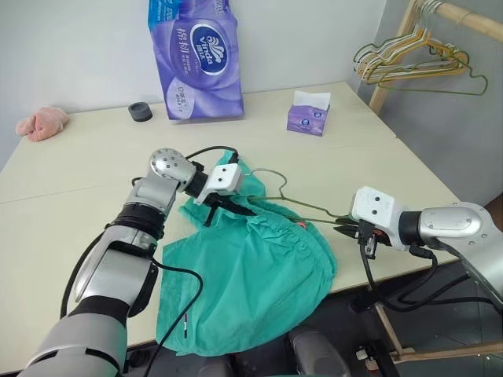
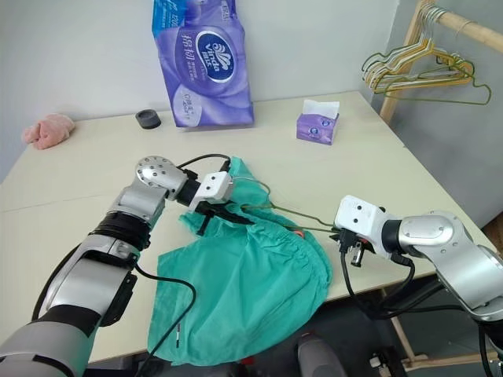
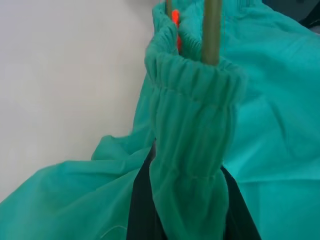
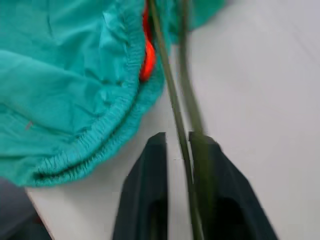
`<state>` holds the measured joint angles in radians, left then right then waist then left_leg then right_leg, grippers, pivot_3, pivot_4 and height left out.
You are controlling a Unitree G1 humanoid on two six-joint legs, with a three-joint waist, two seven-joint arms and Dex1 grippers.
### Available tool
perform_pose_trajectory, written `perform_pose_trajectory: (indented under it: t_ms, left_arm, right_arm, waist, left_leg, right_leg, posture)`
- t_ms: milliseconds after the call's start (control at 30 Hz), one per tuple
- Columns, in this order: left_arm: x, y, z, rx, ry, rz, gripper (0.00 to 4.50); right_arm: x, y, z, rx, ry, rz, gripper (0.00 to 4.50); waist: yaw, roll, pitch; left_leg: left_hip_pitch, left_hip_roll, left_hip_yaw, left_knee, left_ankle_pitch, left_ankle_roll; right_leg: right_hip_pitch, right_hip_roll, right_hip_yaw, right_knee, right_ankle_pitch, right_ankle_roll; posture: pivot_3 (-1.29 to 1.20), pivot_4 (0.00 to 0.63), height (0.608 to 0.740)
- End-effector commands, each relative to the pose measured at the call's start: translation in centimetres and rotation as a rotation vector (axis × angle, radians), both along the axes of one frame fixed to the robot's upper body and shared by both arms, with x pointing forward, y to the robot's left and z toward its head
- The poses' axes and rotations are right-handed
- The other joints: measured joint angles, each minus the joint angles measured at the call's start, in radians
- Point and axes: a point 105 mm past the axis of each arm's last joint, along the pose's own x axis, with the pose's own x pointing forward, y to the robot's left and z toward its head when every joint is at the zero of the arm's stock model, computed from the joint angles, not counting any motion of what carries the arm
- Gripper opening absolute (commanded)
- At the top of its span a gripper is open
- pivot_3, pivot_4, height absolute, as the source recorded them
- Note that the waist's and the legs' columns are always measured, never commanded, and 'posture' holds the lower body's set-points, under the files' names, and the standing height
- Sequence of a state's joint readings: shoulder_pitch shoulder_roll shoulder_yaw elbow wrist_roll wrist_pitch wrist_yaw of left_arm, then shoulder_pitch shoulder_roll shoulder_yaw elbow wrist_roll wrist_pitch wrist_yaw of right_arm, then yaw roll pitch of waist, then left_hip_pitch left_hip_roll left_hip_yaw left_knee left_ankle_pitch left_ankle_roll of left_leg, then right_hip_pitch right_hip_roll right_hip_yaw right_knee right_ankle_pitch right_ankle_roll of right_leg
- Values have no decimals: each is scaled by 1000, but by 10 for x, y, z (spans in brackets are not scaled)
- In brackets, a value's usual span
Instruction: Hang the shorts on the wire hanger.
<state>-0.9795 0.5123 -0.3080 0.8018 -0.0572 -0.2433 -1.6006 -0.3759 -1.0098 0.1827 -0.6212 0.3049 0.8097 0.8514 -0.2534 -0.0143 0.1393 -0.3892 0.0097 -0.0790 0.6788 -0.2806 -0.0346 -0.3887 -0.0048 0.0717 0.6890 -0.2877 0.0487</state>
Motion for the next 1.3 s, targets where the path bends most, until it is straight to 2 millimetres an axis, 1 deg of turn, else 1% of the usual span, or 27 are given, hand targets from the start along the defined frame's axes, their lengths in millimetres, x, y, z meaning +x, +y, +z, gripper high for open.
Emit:
perform_pose_trajectory:
  t_ms: [33, 100, 167, 200, 267, 300, 367, 400, 467, 533, 633, 700, 767, 900, 1033, 1133, 1233, 1300]
  left_arm:
    - [2, 1, 8, -20, -29, 14, 0]
    - [2, 1, 7, -23, -25, 18, 0]
    - [2, 2, 6, -26, -19, 25, 0]
    - [1, 2, 5, -26, -18, 28, 0]
    - [3, 5, 5, -29, -23, 51, 0]
    - [5, 8, 6, -32, -27, 66, 0]
    - [8, 12, 8, -36, -32, 92, 0]
    - [9, 15, 10, -42, -32, 109, 0]
    - [12, 24, 14, -37, -36, 146, 0]
    - [14, 32, 16, -24, -41, 166, 0]
    - [14, 37, 17, -17, -43, 179, 0]
    - [15, 38, 19, -13, -47, 183, 0]
    - [16, 39, 21, -11, -53, 188, 0]
    - [18, 39, 24, -15, -59, 197, 0]
    - [19, 39, 23, -18, -58, 198, 0]
    - [19, 38, 23, -20, -59, 199, 0]
    - [19, 38, 23, -25, -59, 201, 0]
    - [19, 39, 24, -25, -59, 205, 0]
  right_arm:
    - [-3, -5, 11, -44, -56, 29, 2006]
    - [-4, -17, 13, -85, -50, 23, 2708]
    - [-11, -39, 15, -143, -9, -2, 3331]
    - [-13, -45, 17, -157, 6, -11, 3331]
    - [-17, -61, 18, -114, 50, -102, 3331]
    - [-19, -66, 18, -68, 68, -151, 3331]
    - [-25, -69, 17, 60, 113, -229, 3331]
    - [-30, -64, 13, 145, 140, -253, 3331]
    - [-44, -45, -7, 288, 213, -284, 3331]
    - [-53, -28, -24, 399, 258, -326, 3331]
    - [-60, -10, -43, 480, 307, -383, 3331]
    - [-59, -1, -55, 513, 314, -430, 3331]
    - [-54, 4, -58, 545, 304, -459, 3331]
    - [-45, 11, -63, 572, 308, -486, 3331]
    - [-40, 25, -70, 595, 334, -473, 3331]
    - [-34, 29, -74, 595, 337, -485, 3331]
    - [-27, 29, -79, 600, 340, -512, 2701]
    - [-24, 26, -79, 605, 335, -533, 2003]
  waist:
    - [0, 0, 0]
    - [0, 0, 0]
    - [1, 0, 0]
    - [2, 0, 0]
    - [3, 0, 0]
    - [3, 0, 0]
    - [3, -2, -1]
    - [2, -2, -1]
    - [1, -3, -2]
    - [0, -2, -2]
    - [1, -2, -2]
    - [4, -2, -2]
    - [5, -2, -2]
    - [5, -2, -2]
    - [5, -2, -2]
    - [4, -2, -2]
    - [5, -2, -2]
    - [5, -2, -2]
  left_leg:
    - [0, 0, 0, 0, 0, 0]
    - [0, 0, 0, 0, 0, 0]
    - [0, 0, 0, 0, 0, 0]
    - [0, 0, 0, 0, 0, 0]
    - [0, 0, 1, 0, 0, 0]
    - [0, 0, 1, 0, 0, 0]
    - [0, 0, 0, 0, 0, 0]
    - [0, 0, 1, 1, 0, 0]
    - [1, 0, 0, 0, 0, 0]
    - [2, 0, 0, -1, 0, 0]
    - [4, 0, 0, -1, 0, 0]
    - [5, 0, 0, -1, 0, 0]
    - [4, 0, 1, -1, 0, 0]
    - [4, 0, 1, -1, 0, 0]
    - [5, 0, 1, -1, 0, 0]
    - [5, 0, 0, -1, 0, 0]
    - [5, 0, 0, -1, 0, 0]
    - [5, 0, 0, -1, 0, 0]
  right_leg:
    - [0, 0, 0, 0, 0, 0]
    - [0, 0, 0, 0, 0, 0]
    - [0, 0, 0, 0, 0, 0]
    - [0, -1, 0, 0, 0, 0]
    - [0, -1, 0, 0, 0, 0]
    - [0, -1, 0, 0, 0, 0]
    - [1, -1, 0, 0, 0, 0]
    - [1, 0, 0, 1, 0, 0]
    - [1, 1, 0, 1, 0, 0]
    - [1, 4, 0, 2, 0, -1]
    - [0, 4, 1, 5, 0, -1]
    - [1, 3, 2, 6, -1, -1]
    - [1, 3, 1, 5, -3, 3]
    - [1, 3, 2, 5, -3, 3]
    - [1, 4, 1, 5, -3, 3]
    - [1, 4, 1, 5, -3, 3]
    - [1, 4, 1, 5, -3, 3]
    - [1, 4, 1, 5, -3, 3]
  posture:
    - [-284, 69, 740]
    - [-284, 71, 740]
    - [-282, 73, 740]
    - [-282, 73, 740]
    - [-282, 75, 740]
    - [-283, 78, 740]
    - [-286, 82, 740]
    - [-286, 84, 740]
    - [-286, 94, 740]
    - [-284, 97, 740]
    - [-272, 105, 740]
    - [-269, 106, 740]
    - [-267, 106, 740]
    - [-267, 105, 740]
    - [-263, 104, 740]
    - [-261, 104, 740]
    - [-256, 102, 740]
    - [-253, 101, 740]
